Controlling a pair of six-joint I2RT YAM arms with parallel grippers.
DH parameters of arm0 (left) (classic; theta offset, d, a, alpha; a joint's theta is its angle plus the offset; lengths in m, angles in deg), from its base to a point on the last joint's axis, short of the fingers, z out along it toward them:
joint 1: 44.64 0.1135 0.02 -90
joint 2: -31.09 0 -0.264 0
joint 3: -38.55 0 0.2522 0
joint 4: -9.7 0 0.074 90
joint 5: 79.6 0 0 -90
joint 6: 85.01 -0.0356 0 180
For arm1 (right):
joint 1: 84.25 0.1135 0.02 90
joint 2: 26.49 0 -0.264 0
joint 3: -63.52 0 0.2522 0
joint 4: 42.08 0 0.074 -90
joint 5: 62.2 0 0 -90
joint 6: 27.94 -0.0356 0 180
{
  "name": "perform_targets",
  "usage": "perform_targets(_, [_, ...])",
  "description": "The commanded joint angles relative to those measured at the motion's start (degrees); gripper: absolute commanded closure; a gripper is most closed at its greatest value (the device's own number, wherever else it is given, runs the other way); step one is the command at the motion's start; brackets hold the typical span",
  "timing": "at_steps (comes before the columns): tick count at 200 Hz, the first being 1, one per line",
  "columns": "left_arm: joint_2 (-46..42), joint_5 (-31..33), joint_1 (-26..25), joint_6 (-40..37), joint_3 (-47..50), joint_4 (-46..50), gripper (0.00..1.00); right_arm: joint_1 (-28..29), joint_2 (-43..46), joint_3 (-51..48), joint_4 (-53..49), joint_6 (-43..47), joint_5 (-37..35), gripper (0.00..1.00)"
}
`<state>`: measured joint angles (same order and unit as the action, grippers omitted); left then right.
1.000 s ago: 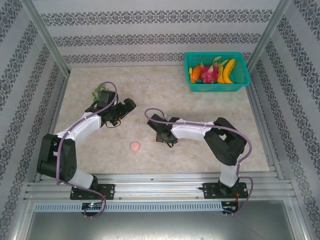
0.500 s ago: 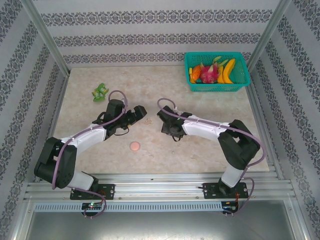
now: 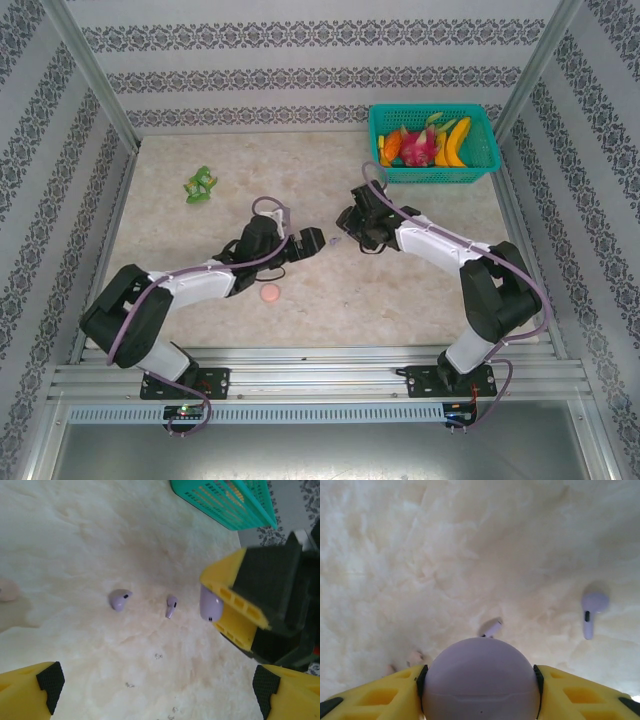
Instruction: Insert wireless bluetooth earbuds into charging case
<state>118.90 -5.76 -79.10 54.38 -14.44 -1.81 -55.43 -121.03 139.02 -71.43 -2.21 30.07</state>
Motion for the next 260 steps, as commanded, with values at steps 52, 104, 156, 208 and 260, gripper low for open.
perform_targets(52, [13.08, 4.33, -4.47, -1.66, -5.1, -17.78, 0.16, -3.94, 0.52, -2.12, 9.16, -8.88, 9.01, 0.48])
perform_targets(104, [19.36, 5.98, -5.53, -0.14, -7.62, -24.12, 0.22, -4.46, -0.01, -2.72, 9.71, -10.66, 9.72, 0.48])
perform_targets(156, [21.44, 8.03, -5.71, -0.12, -10.29, -24.38, 0.26, -4.41, -0.64, -3.29, 10.41, -11.1, 10.29, 0.48])
perform_targets(208, [24.22, 8.84, -5.71, 0.58, -13.39, -24.68, 0.32, -4.46, -1.01, -2.94, 10.67, -11.36, 11.09, 0.48])
perform_targets(260, [26.27, 10.66, -5.88, 1.9, -15.29, -25.9, 0.44, -4.56, -1.0, -3.55, 11.72, -12.18, 11.65, 0.48])
